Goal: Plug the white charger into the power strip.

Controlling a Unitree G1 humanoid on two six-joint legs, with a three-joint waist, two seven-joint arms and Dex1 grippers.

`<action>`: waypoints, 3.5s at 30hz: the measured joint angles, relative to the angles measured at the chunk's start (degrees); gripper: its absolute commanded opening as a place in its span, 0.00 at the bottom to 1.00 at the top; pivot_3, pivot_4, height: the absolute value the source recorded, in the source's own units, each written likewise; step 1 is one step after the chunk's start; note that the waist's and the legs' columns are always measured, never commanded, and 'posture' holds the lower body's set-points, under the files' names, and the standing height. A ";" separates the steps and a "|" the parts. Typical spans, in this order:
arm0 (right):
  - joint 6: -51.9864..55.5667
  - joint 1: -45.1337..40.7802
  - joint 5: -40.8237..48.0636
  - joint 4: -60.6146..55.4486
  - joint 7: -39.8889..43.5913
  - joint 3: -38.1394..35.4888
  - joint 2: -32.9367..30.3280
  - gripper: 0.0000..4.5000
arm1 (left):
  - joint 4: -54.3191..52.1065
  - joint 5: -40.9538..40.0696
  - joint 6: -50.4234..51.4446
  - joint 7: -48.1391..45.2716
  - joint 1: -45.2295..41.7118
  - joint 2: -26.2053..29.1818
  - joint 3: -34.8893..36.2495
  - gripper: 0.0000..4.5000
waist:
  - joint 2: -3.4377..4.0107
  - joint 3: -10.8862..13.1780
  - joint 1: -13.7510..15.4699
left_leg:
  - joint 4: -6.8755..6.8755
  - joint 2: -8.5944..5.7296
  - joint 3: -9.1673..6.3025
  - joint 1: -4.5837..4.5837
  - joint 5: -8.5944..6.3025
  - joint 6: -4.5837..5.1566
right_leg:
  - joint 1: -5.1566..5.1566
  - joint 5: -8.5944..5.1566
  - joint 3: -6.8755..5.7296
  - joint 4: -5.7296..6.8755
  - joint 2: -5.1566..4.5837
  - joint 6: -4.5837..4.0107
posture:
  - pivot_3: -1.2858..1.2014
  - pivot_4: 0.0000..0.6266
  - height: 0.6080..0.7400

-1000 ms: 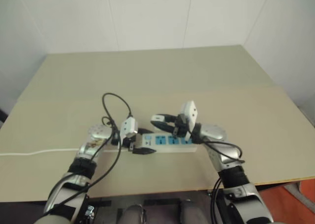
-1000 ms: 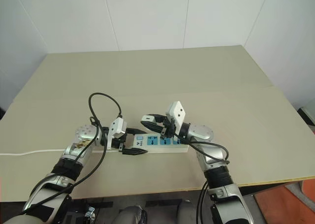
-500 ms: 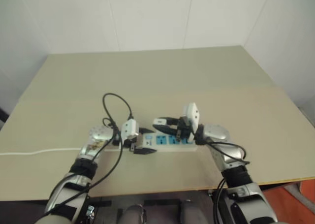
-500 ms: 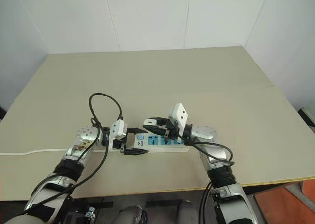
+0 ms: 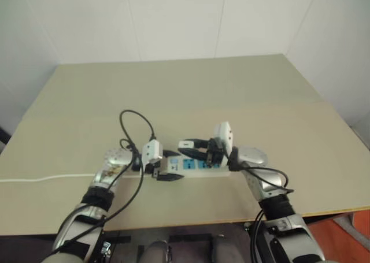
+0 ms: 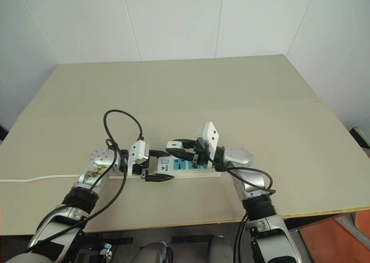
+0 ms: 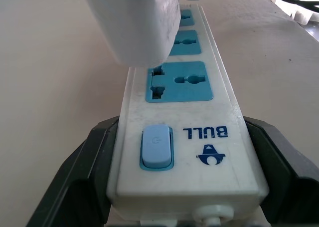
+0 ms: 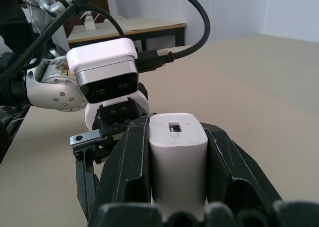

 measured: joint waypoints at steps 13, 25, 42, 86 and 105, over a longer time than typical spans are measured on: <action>-1.41 -1.57 -0.03 2.86 1.11 0.17 0.37 0.26 | 0.01 -0.04 0.29 -0.50 -0.03 0.03 -0.09 0.73 | 0.00 0.00 -0.07 | -0.08 0.00 0.00 0.01 0.00 -0.01 | -0.03 0.00 0.00 -0.01 0.00 0.00 | 0.52 0.24 1.00; -1.99 -2.14 -0.55 5.45 2.90 0.29 0.18 0.26 | -0.41 -0.08 1.03 -0.86 0.03 0.32 -0.04 0.73 | 0.00 0.00 -0.25 | -0.09 0.01 0.00 0.01 0.01 -0.01 | -0.04 0.00 0.00 -0.02 0.00 0.00 | 0.52 0.24 1.00; -4.99 -4.32 -1.24 9.90 6.78 0.54 -0.52 0.26 | -1.36 -0.34 1.35 -0.46 0.46 0.75 0.07 0.73 | 0.00 0.00 -0.40 | -0.16 0.01 0.00 0.01 0.01 -0.02 | -0.04 0.00 0.00 -0.06 0.00 0.00 | 0.52 0.24 1.00; -9.99 -9.51 -4.17 16.96 11.75 6.32 -4.67 0.26 | -3.73 -0.72 2.77 0.35 1.90 2.75 -0.45 0.73 | -0.11 -0.27 -0.95 | -0.44 0.17 0.11 0.33 0.02 -0.03 | 0.08 0.03 -0.02 -0.18 0.10 -0.06 | 0.52 0.24 1.00; -6.33 -9.17 -5.09 16.22 14.51 6.57 -5.97 1.00 | -4.00 -0.79 3.26 0.41 2.05 2.76 -0.42 0.89 | -0.16 -0.31 -0.92 | -0.47 0.18 0.11 0.32 0.01 -0.02 | 0.07 0.03 -0.03 -0.20 0.11 -0.06 | 0.52 0.24 1.00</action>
